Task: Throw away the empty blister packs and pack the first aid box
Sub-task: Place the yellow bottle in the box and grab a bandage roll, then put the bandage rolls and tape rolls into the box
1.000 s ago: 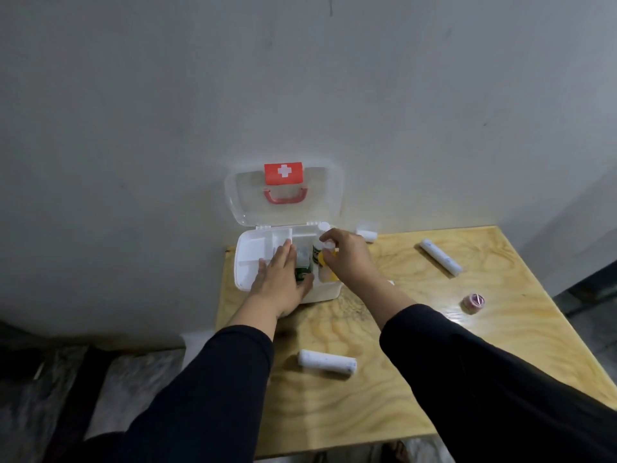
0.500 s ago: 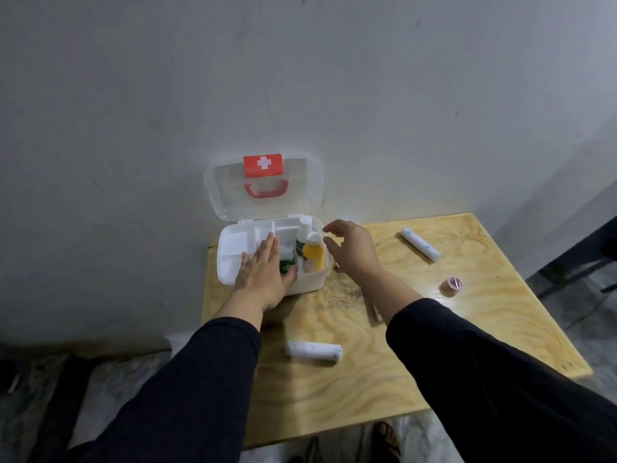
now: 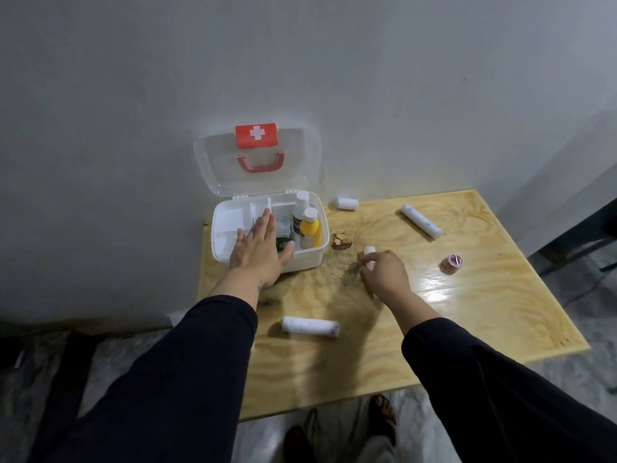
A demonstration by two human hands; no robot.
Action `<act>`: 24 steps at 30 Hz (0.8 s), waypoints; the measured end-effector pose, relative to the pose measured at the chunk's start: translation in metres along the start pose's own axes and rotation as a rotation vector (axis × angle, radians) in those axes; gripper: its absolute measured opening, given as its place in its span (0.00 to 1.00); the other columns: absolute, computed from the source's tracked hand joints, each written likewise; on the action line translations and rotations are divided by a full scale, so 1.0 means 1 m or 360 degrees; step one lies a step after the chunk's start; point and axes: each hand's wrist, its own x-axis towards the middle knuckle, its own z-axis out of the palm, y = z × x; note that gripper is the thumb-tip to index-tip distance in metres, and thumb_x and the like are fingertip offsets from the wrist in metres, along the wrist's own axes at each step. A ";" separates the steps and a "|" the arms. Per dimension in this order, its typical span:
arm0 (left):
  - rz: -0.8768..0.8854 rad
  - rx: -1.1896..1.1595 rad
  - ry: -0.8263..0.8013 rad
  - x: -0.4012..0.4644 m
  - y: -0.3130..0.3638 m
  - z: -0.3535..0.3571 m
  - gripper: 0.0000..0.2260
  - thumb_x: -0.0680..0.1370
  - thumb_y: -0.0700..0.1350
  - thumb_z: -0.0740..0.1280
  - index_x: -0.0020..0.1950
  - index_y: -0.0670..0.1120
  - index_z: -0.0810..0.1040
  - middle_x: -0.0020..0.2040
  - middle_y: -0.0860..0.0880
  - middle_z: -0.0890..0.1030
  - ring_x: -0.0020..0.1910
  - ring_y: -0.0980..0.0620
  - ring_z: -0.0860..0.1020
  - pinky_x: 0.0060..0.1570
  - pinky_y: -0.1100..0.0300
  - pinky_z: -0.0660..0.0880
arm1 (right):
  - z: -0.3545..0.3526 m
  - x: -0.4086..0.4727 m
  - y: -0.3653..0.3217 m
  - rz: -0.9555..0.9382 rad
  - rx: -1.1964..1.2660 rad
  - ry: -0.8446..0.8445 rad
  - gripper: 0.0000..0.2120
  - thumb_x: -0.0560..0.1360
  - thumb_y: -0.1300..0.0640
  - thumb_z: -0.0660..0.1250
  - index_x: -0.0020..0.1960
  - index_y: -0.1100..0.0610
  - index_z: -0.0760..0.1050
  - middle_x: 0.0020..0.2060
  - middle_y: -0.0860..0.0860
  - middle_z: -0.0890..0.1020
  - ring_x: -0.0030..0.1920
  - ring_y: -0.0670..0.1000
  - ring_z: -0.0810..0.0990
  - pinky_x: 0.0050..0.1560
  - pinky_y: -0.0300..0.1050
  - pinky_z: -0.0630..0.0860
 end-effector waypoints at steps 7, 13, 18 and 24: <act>0.0034 -0.0115 0.0028 -0.001 -0.005 -0.004 0.35 0.80 0.62 0.50 0.79 0.46 0.40 0.80 0.50 0.40 0.79 0.52 0.43 0.77 0.52 0.41 | 0.011 -0.033 -0.025 -0.0345 0.0017 -0.0258 0.12 0.71 0.51 0.70 0.54 0.53 0.82 0.55 0.56 0.79 0.56 0.56 0.77 0.57 0.46 0.72; -0.0083 0.0052 0.0100 -0.010 -0.022 -0.007 0.41 0.76 0.70 0.49 0.80 0.46 0.44 0.81 0.49 0.44 0.79 0.51 0.45 0.77 0.51 0.43 | 0.032 -0.060 -0.048 -0.0671 -0.0185 -0.0533 0.24 0.63 0.37 0.73 0.55 0.48 0.80 0.61 0.49 0.76 0.61 0.52 0.74 0.61 0.45 0.71; -0.0098 0.0097 0.0095 -0.008 -0.025 -0.003 0.43 0.74 0.72 0.47 0.79 0.45 0.45 0.81 0.48 0.44 0.79 0.51 0.44 0.77 0.50 0.42 | 0.040 -0.065 -0.052 -0.0891 -0.0420 -0.0537 0.25 0.64 0.36 0.71 0.58 0.47 0.79 0.63 0.47 0.74 0.58 0.53 0.70 0.58 0.47 0.71; -0.0094 0.0141 0.0101 -0.009 -0.026 0.000 0.43 0.74 0.72 0.46 0.79 0.46 0.44 0.80 0.49 0.44 0.79 0.52 0.43 0.76 0.51 0.41 | 0.037 -0.066 -0.047 -0.0885 -0.0184 -0.0461 0.14 0.70 0.46 0.70 0.52 0.51 0.82 0.56 0.51 0.80 0.54 0.56 0.76 0.53 0.46 0.73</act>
